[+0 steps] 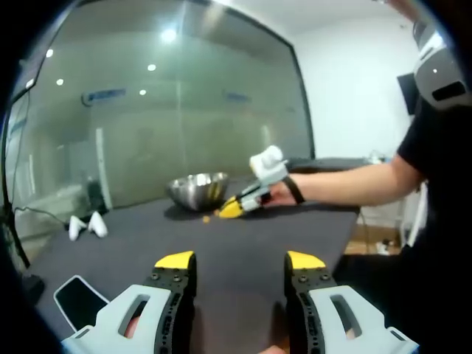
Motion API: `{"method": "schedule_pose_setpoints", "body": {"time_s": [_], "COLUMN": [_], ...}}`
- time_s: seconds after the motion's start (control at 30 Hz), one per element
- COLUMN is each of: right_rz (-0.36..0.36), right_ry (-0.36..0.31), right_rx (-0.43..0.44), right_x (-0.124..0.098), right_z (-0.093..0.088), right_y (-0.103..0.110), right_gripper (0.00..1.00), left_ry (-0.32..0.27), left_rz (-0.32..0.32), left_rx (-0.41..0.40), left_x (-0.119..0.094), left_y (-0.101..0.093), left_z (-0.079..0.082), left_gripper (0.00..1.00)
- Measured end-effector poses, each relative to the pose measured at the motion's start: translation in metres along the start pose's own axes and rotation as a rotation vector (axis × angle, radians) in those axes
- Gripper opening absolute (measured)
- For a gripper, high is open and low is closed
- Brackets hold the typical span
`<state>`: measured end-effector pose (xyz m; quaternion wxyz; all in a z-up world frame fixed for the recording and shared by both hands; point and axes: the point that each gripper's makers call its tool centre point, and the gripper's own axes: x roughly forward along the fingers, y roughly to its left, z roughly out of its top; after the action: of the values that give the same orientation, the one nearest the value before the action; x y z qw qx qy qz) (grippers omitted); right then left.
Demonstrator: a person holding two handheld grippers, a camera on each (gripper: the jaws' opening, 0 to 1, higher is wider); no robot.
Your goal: Pick up the QQ candy scattered on the table and place it into the stainless steel bowl on the table
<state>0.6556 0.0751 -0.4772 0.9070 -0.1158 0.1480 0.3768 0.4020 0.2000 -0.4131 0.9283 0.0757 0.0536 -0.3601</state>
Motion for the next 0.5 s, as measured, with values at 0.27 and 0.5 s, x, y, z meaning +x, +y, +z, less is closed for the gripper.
{"method": "schedule_pose_setpoints", "body": {"time_s": [0.27,0.5], "right_rz": [0.005,0.006], "right_ry": [0.000,-0.003], "right_rx": [-0.003,-0.014], "right_x": [0.013,0.017], "right_z": [0.002,0.003], "right_y": [-0.002,-0.002], "right_gripper": [0.19,0.17], "left_ry": [0.002,0.006], "left_rz": [0.010,0.017], "left_rx": [-0.006,-0.005], "left_x": [-0.001,-0.002], "left_y": [0.003,0.004], "left_z": [0.000,0.001], "left_gripper": [0.49,0.49]}}
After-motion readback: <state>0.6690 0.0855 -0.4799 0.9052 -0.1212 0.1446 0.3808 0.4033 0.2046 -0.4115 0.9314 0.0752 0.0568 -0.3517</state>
